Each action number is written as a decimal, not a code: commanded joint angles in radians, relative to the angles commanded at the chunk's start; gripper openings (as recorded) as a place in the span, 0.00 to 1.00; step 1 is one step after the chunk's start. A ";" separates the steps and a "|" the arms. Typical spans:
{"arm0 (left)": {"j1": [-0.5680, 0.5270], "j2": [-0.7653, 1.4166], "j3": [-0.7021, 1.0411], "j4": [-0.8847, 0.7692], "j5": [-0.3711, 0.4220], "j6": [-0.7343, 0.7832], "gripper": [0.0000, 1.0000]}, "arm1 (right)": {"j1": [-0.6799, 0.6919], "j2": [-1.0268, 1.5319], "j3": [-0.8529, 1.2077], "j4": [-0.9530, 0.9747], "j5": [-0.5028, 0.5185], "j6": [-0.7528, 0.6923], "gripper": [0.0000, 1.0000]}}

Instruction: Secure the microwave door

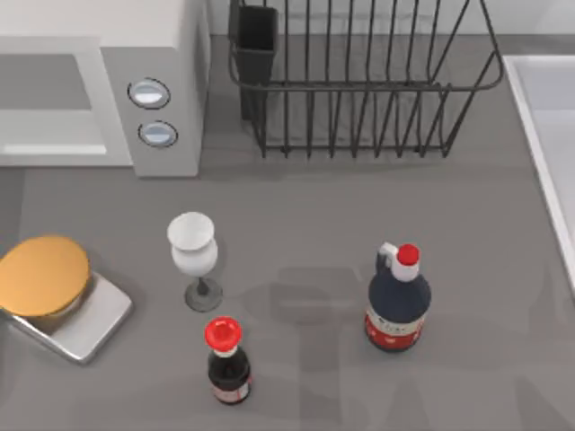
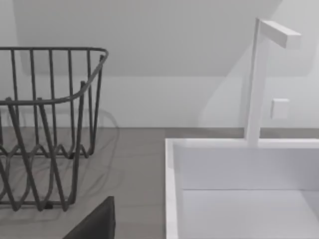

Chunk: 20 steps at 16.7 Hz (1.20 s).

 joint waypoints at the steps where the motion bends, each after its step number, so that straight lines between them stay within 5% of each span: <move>1: 0.012 0.004 -0.027 0.040 -0.001 0.007 0.00 | 0.000 0.000 0.000 0.000 0.000 0.000 1.00; 8: -0.015 0.112 -0.188 0.294 0.006 -0.007 0.00 | 0.000 0.000 0.000 0.000 0.000 0.000 1.00; 20: -0.111 0.138 -0.195 0.382 -0.018 -0.108 0.00 | 0.000 0.000 0.000 0.000 0.000 0.000 1.00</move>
